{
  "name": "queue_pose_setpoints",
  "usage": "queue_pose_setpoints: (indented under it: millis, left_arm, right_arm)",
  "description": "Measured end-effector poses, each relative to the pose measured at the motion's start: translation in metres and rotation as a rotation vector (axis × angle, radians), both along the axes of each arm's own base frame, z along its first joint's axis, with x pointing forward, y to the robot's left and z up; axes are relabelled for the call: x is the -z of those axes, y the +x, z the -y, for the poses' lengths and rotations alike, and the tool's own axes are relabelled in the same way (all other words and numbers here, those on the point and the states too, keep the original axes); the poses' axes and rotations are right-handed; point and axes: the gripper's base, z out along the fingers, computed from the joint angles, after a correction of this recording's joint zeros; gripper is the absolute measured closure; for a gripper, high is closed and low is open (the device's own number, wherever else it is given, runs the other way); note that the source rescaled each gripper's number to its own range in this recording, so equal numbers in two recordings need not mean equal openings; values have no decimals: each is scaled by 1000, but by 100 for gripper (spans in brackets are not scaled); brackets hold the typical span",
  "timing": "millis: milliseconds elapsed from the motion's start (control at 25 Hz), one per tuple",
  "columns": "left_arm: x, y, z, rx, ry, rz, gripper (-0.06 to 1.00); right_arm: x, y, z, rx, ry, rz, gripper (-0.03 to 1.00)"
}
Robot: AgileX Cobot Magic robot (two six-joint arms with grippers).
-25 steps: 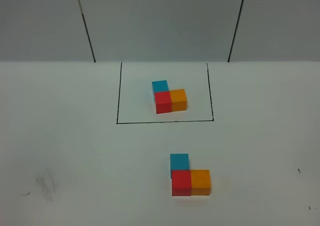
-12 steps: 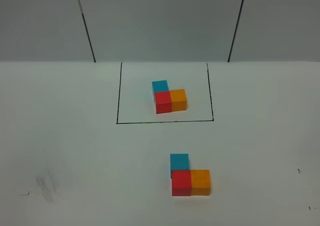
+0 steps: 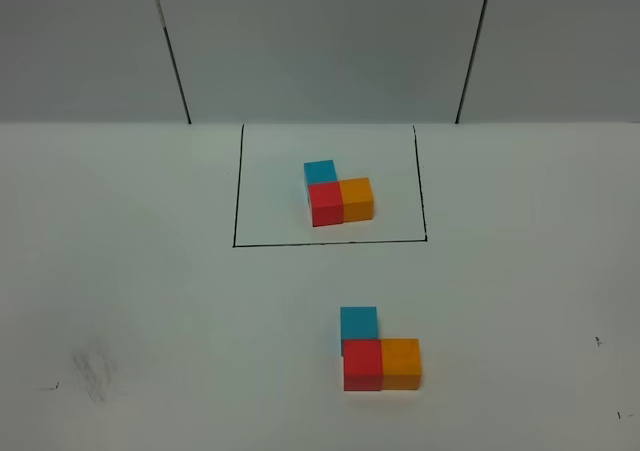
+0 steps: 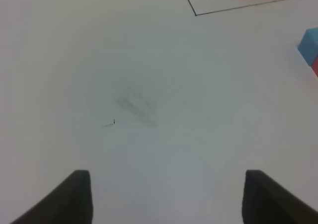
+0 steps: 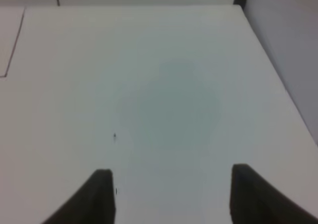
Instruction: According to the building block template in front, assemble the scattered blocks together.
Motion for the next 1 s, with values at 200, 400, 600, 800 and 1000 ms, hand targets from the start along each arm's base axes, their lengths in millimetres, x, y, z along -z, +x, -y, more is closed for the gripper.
queue_pose_setpoints:
  millis: [200,400,600,800,1000]
  left_arm:
    - [0,0,0,0,0,0,41]
    - [0,0,0,0,0,0,41]
    - [0,0,0,0,0,0,41]
    - [0,0,0,0,0,0,41]
    - [0,0,0,1,1,0,41]
  right_arm:
    - [0,0,0,7,0,-1,77]
    - [1,0,0,9,-1,-6,85]
    - [11,3,1,8,10,-60,93]
    - [12,3,1,9,12,-61,96]
    - [12,3,1,9,13,-61,96]
